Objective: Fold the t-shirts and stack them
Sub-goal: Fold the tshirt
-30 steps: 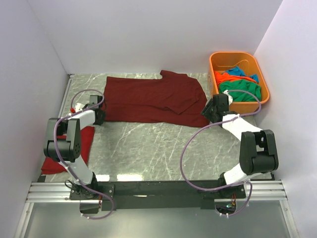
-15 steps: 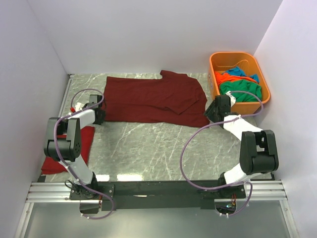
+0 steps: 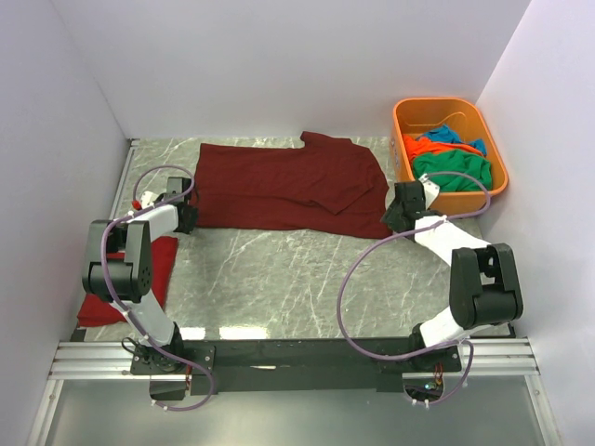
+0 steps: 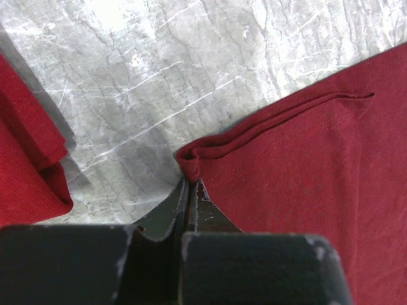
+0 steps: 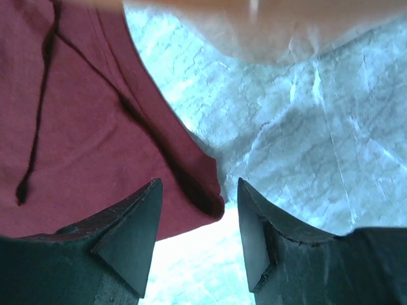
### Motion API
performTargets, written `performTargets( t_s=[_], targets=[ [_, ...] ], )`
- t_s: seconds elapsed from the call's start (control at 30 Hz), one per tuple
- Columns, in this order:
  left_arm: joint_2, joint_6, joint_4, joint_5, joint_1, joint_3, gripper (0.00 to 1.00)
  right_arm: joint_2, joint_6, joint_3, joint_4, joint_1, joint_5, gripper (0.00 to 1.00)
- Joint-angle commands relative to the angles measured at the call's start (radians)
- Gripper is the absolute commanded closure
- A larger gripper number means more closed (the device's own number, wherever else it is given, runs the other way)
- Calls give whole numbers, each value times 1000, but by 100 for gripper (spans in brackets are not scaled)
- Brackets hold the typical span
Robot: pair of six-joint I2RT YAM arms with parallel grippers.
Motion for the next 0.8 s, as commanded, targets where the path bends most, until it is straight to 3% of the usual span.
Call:
performTargets(
  t_s=[0.0, 0.2, 0.77],
  targets=[
    [-13, 16, -4, 14, 3, 36, 99, 10, 25, -4, -116, 35, 7, 43],
    [-8, 15, -2, 23, 3, 36, 99, 65, 12, 20, -131, 69, 5, 50],
    [-6, 19, -7, 36, 10, 42, 99, 88, -46, 37, -174, 87, -7, 55]
  ],
)
